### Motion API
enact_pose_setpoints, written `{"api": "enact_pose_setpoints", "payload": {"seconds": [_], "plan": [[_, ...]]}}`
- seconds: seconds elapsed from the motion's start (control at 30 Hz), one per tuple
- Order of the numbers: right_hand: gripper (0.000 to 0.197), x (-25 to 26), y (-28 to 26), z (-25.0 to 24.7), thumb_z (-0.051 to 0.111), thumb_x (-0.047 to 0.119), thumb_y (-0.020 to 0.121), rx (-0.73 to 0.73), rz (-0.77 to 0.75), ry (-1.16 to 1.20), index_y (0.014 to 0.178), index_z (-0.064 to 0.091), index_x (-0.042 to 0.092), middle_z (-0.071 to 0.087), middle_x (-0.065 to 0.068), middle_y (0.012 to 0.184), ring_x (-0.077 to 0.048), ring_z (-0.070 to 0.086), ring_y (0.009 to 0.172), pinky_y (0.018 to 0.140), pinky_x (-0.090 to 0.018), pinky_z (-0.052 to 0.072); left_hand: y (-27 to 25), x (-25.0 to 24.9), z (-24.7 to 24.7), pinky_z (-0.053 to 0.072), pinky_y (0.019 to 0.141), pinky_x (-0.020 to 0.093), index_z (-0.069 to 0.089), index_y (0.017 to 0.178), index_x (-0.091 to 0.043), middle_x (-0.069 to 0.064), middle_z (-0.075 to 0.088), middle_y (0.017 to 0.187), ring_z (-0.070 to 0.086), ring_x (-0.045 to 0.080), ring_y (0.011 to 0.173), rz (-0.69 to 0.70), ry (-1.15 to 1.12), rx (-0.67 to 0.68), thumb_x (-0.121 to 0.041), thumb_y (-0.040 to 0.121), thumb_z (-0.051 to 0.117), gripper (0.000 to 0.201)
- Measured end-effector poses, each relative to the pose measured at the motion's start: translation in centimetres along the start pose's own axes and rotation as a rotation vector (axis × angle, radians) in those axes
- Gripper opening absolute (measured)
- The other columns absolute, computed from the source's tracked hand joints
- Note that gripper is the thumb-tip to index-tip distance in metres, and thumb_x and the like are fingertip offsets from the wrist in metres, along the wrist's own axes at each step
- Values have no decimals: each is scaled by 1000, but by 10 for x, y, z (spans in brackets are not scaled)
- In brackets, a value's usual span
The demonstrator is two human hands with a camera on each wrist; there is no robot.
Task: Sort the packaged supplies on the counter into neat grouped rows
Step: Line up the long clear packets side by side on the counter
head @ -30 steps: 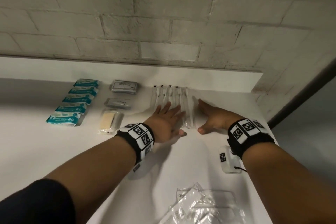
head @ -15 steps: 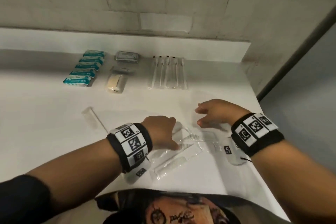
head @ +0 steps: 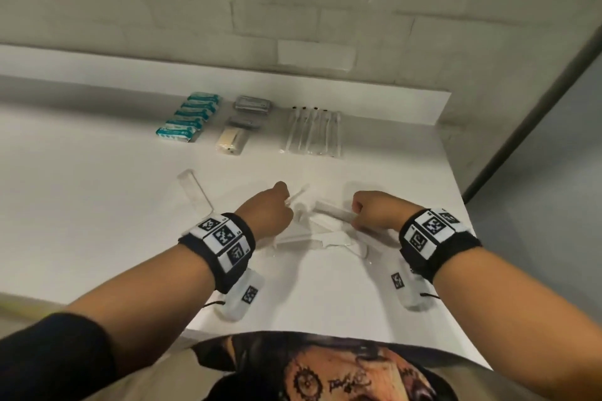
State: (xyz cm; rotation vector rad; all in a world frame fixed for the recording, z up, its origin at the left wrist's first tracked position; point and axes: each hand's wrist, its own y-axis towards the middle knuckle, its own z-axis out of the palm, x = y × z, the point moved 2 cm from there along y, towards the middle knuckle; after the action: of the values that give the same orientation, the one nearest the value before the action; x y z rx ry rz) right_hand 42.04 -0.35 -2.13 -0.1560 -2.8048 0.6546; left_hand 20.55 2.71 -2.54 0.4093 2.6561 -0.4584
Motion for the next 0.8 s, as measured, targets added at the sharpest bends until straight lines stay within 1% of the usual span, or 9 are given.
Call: {"api": "enact_pose_setpoints", "payload": {"seconds": [0.07,0.13,0.23,0.33,0.43,0.47,0.53,0.67,0.8], "plan": [[13,-1,-1,-6,55,20,90,-124,-27,41,102,49,18,58,-3,97,-21,54,84,56,-23,34,0,12,-12,45,76,34,50,106,-17,8,61,103,57,26,86,26,105,-51,-11,91,40,19],[23,7,-7,-9,60,33,91,-200,-88,118,105,47,22,60,-1,93,-19,57,78,53,-23,35,0,31,-29,46,81,35,53,113,-20,8,55,114,58,28,95,51,269,-84,-8,91,41,28],[37,36,-27,1,68,46,80,-100,-210,67,107,51,28,55,8,93,-11,54,76,56,-24,36,-1,65,-54,46,88,37,48,128,-20,7,47,128,57,29,109,10,564,19,-9,90,47,40],[34,58,-38,26,67,44,74,-112,-293,-174,103,53,32,47,7,101,-10,50,78,59,-25,38,1,98,-67,48,93,39,44,134,-21,5,45,133,55,30,117,-57,706,108,-21,87,59,49],[34,70,-38,38,67,30,78,-138,-276,-220,109,55,26,45,3,108,-18,51,91,72,-30,44,8,118,-71,48,93,42,42,134,-22,4,46,131,55,28,117,-57,690,97,-20,85,61,52],[35,73,-38,39,67,27,80,-125,-263,-253,113,55,24,47,2,111,-20,51,96,76,-30,43,9,119,-72,48,93,42,43,132,-20,5,47,129,55,28,116,-52,671,84,-19,86,58,48],[34,79,-35,41,62,23,85,-91,-241,-295,118,54,22,51,0,114,-21,51,103,79,-28,39,14,123,-74,48,93,41,45,129,-15,7,52,127,56,27,114,-48,633,70,-27,88,57,44],[34,76,-26,39,57,18,85,-105,-95,-157,118,50,24,62,-3,112,-24,58,94,73,-30,42,22,131,-67,46,90,36,46,124,-9,8,58,123,57,26,110,-95,451,133,-46,85,61,55],[47,61,-20,29,71,28,76,-94,163,-126,116,48,16,62,-2,106,-22,60,91,80,-34,51,25,131,-58,42,85,31,50,123,-6,9,59,120,56,26,109,-46,367,169,-47,88,57,55]]}}
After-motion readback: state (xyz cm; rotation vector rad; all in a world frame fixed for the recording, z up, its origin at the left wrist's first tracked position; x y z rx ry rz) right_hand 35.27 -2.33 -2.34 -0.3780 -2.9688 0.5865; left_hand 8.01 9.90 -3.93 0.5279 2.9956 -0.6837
